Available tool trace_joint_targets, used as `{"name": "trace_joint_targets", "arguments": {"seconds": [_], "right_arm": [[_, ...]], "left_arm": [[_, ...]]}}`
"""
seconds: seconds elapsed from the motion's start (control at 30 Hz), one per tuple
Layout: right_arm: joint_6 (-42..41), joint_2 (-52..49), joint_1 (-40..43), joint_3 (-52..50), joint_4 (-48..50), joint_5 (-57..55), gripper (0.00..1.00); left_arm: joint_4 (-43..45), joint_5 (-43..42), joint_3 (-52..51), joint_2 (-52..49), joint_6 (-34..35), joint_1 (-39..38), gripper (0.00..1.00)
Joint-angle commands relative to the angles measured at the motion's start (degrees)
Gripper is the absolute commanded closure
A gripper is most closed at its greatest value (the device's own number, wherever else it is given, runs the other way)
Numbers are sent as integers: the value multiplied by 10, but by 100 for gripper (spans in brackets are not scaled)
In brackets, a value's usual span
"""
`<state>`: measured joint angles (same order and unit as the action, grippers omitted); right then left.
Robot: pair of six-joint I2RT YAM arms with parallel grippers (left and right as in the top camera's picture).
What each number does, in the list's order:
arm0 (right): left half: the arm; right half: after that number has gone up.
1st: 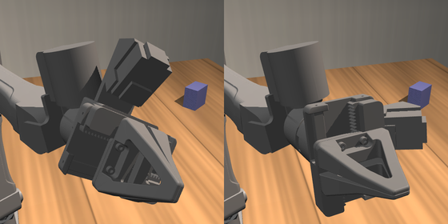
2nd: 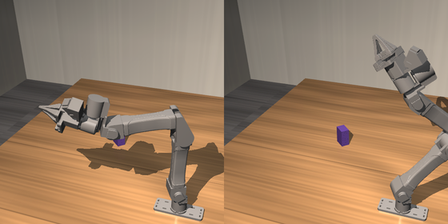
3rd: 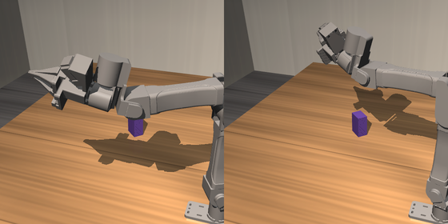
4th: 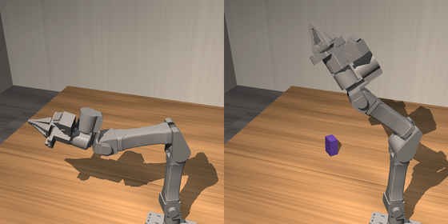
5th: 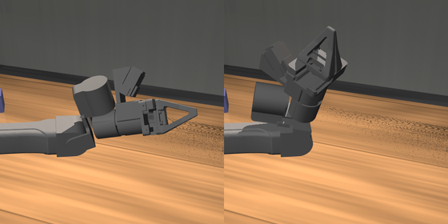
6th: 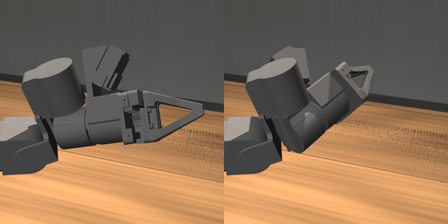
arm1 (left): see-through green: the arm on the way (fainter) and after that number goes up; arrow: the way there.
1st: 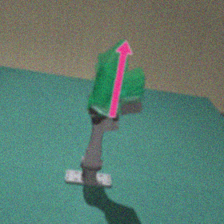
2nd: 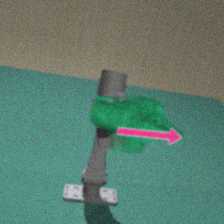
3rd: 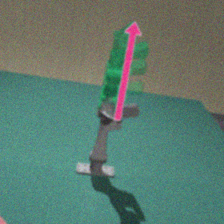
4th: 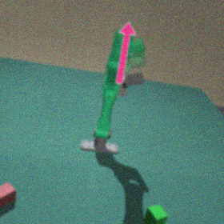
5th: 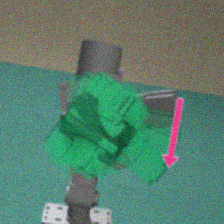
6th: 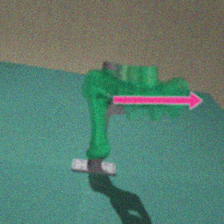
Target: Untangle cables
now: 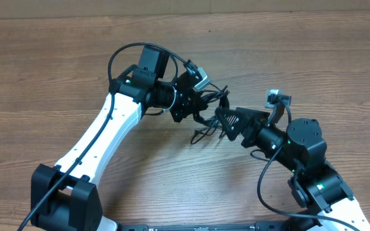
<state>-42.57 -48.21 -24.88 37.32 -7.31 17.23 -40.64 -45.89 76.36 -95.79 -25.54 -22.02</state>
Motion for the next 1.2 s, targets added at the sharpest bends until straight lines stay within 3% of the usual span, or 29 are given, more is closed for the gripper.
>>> {"name": "trace_joint_targets", "arguments": {"seconds": [0.0,0.07,0.2,0.33,0.8,1.07,1.17], "right_arm": [[-146,-40,-1,7,28,-33,25],[-202,-78,-1,7,59,-28,29],[-220,-132,-1,7,115,-10,39],[-233,-154,-1,7,135,-27,39],[-232,-154,-1,7,81,-93,39],[-232,-155,-1,7,79,-109,56],[-232,-157,-1,7,76,-94,57]], "left_arm": [[-12,-52,7,7,-59,-1,96],[-18,-53,7,7,-62,-1,96],[-17,-53,7,7,-62,-1,96],[-18,-50,7,7,-62,-1,96],[-27,-50,7,7,-100,-1,96],[-73,-52,7,7,-158,-1,96],[-77,-52,7,7,-161,-1,96]]}}
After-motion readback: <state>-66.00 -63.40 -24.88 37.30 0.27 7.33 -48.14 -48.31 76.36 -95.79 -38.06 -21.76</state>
